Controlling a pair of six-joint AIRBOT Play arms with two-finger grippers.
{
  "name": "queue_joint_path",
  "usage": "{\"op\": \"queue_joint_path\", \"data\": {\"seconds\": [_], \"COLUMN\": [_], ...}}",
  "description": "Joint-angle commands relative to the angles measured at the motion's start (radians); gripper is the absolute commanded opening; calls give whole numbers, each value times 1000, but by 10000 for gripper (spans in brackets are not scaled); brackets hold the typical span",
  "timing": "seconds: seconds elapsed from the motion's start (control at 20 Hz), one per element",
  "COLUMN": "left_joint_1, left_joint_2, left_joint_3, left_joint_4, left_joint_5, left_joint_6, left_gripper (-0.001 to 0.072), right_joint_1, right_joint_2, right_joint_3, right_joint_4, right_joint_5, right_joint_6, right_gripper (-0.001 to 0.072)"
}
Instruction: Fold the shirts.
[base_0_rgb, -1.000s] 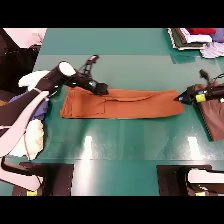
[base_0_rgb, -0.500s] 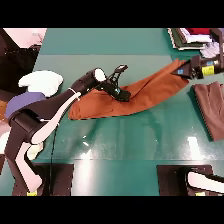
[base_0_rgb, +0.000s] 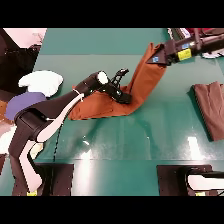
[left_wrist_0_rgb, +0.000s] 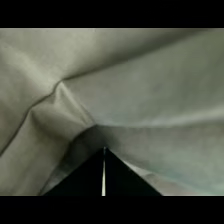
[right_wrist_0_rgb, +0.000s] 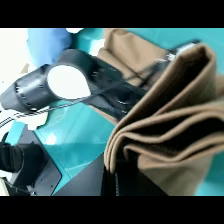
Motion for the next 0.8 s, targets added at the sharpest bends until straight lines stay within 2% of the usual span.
{"op": "queue_joint_path", "data": {"seconds": [0.0, 0.25, 0.4, 0.55, 0.6, 0.75], "left_joint_1": [32, 191, 330, 463, 497, 565], "left_joint_2": [29, 208, 332, 443, 469, 520], "left_joint_3": [14, 14, 14, 14, 14, 14], "left_joint_4": [28, 166, 270, 309, 311, 310], "left_joint_5": [-24, -109, -174, -196, -197, -203], "left_joint_6": [-2, -1, 0, 0, -1, -1], "left_gripper": [24, 24, 25, 25, 25, 25], "right_joint_1": [69, 165, 270, 401, 446, 554], "right_joint_2": [-49, -116, -172, -256, -291, -385], "right_joint_3": [82, 132, 132, 132, 132, 132], "right_joint_4": [1, 8, 10, 9, 9, 9], "right_joint_5": [-21, -81, -175, -315, -362, -499], "right_joint_6": [4, 1, -51, -98, -103, -131], "right_gripper": [16, 16, 18, 27, 95, 134]}}
